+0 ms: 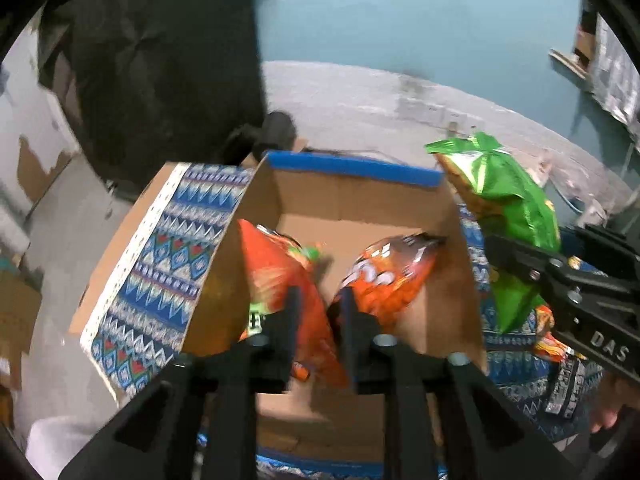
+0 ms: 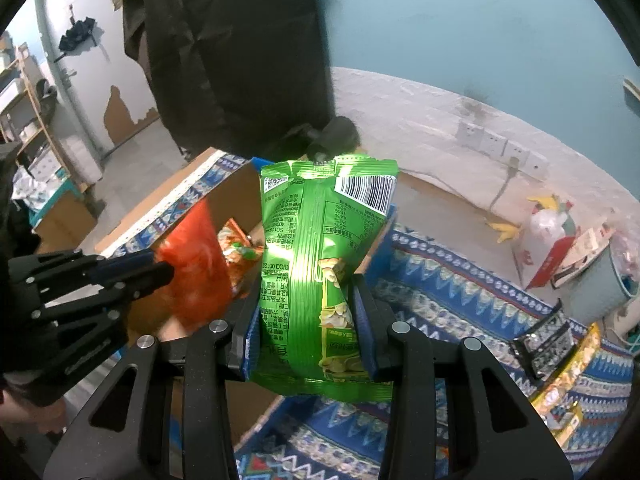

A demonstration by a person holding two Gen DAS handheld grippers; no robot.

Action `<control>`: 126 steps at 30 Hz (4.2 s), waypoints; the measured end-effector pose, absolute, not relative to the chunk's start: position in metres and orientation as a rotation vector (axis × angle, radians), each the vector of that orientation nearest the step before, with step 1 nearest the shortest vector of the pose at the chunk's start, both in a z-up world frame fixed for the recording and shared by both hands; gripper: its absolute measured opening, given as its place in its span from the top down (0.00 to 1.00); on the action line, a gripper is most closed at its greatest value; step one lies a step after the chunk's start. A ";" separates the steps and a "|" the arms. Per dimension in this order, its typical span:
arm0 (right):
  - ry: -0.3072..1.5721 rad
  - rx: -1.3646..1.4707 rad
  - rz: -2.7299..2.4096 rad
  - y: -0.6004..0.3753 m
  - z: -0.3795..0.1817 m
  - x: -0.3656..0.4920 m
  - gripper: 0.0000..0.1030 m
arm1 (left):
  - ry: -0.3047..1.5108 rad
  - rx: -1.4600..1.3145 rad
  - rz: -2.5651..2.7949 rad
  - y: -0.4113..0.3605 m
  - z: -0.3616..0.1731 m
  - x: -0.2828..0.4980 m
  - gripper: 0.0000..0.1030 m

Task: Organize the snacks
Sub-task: 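Carry both held bags over the cardboard box, then open the left tool then the right tool to drop bags into the box, then move both tools to the cloth and lower onto the remaining snacks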

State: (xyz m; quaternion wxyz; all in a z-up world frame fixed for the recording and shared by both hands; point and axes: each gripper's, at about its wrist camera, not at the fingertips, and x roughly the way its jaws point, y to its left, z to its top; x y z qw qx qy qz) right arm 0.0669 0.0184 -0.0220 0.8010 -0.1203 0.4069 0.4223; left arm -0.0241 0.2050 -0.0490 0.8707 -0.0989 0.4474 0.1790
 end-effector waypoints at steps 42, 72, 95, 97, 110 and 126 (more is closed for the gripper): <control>0.906 -0.238 0.831 -0.024 -0.016 0.079 0.27 | 0.869 -0.134 0.323 0.160 -0.024 -0.015 0.26; 1.034 -0.188 0.464 -0.218 -0.062 0.125 0.27 | 0.983 -0.073 0.020 0.018 -0.046 0.053 0.25; 1.279 -0.101 0.271 -0.306 -0.157 0.140 0.27 | 1.199 -0.019 -0.139 -0.082 -0.130 0.100 0.24; 1.301 -0.090 0.267 -0.308 -0.164 0.141 0.27 | 1.222 -0.049 -0.147 -0.083 -0.138 0.104 0.23; 1.350 -0.205 0.309 -0.314 -0.196 0.144 0.57 | 1.311 -0.099 -0.188 -0.098 -0.174 0.120 0.21; 1.306 -0.108 0.223 -0.353 -0.205 0.174 0.63 | 1.339 0.029 -0.219 -0.130 -0.209 0.130 0.33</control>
